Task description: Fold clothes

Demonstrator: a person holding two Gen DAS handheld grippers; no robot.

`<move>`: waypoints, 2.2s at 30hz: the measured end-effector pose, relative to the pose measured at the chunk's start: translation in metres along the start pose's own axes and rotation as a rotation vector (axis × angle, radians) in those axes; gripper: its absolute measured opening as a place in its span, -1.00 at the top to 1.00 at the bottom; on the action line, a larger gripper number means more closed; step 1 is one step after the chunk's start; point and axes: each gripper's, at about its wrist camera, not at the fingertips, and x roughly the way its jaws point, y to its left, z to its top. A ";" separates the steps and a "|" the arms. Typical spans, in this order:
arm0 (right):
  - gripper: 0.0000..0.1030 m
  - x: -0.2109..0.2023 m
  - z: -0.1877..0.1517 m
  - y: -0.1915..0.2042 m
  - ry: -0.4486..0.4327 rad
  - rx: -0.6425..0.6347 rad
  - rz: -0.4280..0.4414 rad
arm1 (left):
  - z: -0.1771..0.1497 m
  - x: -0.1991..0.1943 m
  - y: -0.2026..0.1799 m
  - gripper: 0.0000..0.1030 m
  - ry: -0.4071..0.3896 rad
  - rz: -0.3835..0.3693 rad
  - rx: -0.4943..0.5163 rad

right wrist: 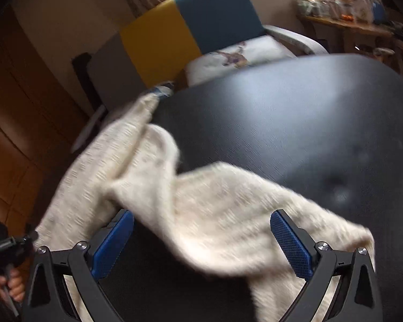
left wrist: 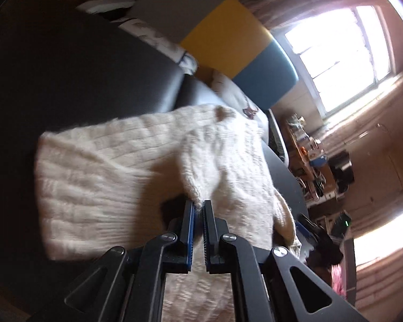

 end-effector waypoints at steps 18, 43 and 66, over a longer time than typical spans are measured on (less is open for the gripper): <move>-1.00 0.003 0.051 -0.058 0.102 -0.092 -0.345 | 0.014 -0.003 0.015 0.98 -0.021 0.081 -0.012; -0.64 -0.051 -0.122 0.117 0.293 -0.656 0.173 | -0.072 0.035 -0.022 0.68 0.125 0.350 0.345; 0.73 -0.131 -0.121 0.032 0.350 -0.536 -0.155 | -0.053 0.013 -0.044 0.60 0.027 0.220 0.353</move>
